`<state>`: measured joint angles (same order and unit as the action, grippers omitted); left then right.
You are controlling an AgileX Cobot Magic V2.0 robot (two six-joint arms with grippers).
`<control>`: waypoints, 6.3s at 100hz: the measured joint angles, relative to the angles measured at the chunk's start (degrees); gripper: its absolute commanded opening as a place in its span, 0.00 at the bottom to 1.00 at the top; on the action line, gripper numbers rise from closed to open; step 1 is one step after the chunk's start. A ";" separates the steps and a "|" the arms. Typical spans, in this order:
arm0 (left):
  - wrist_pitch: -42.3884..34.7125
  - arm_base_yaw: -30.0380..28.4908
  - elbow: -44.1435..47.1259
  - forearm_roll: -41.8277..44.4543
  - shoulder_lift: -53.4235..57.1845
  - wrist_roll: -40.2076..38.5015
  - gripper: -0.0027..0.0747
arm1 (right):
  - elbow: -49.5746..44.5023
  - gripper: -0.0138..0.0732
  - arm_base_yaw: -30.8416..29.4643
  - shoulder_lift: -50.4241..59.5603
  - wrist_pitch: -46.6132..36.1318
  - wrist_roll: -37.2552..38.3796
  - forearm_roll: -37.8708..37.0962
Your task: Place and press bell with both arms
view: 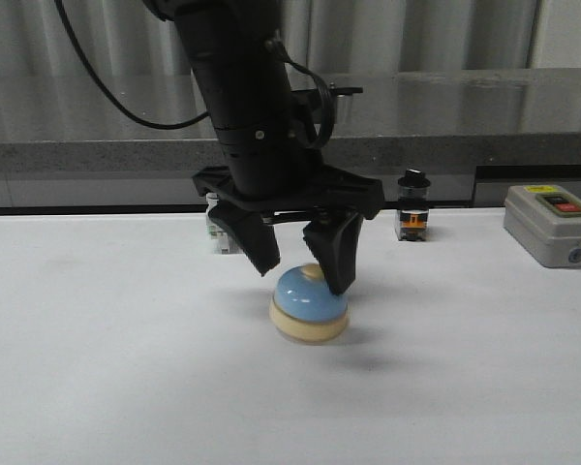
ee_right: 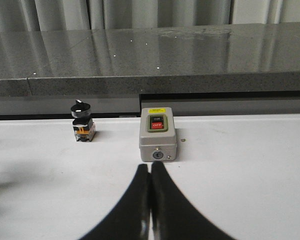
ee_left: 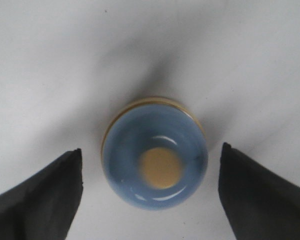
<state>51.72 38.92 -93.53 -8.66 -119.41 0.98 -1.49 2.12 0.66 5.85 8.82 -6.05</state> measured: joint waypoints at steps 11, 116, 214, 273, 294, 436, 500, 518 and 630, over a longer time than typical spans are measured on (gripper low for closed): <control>-0.12 0.00 0.00 0.00 0.00 0.00 0.79 | 0.00 0.09 0.00 0.00 0.00 0.00 0.00; -1.52 -8.44 6.82 1.16 27.36 -1.29 0.01 | 0.00 0.09 0.00 0.00 0.00 0.00 0.00; -17.75 -33.51 53.16 1.51 77.95 -3.00 0.01 | 0.00 0.09 0.00 0.00 0.00 0.00 0.00; -18.63 -37.03 72.13 5.92 106.16 -3.00 0.01 | 0.00 0.09 0.00 0.00 0.00 0.00 0.00; -29.49 -37.16 80.84 8.66 114.32 -3.00 0.01 | 0.00 0.09 0.00 0.00 0.00 0.00 0.00; -49.13 -39.40 93.63 8.66 119.69 -3.00 0.01 | 0.62 0.09 0.00 0.00 2.03 0.00 0.00; -49.13 -39.40 93.63 8.66 119.69 -3.00 0.01 | 28.52 0.09 0.00 -30.06 23.06 0.00 1.60; -49.13 -39.40 93.63 8.66 119.69 -3.00 0.01 | 36.37 0.09 2.50 -45.24 24.16 -0.23 3.39; -49.13 -39.40 93.63 8.66 119.69 -3.09 0.01 | 76.40 0.09 25.27 -103.77 34.19 -41.47 25.97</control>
<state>2.58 -0.48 0.10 0.00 0.28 -2.11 74.91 27.39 -103.11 40.04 -32.65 19.91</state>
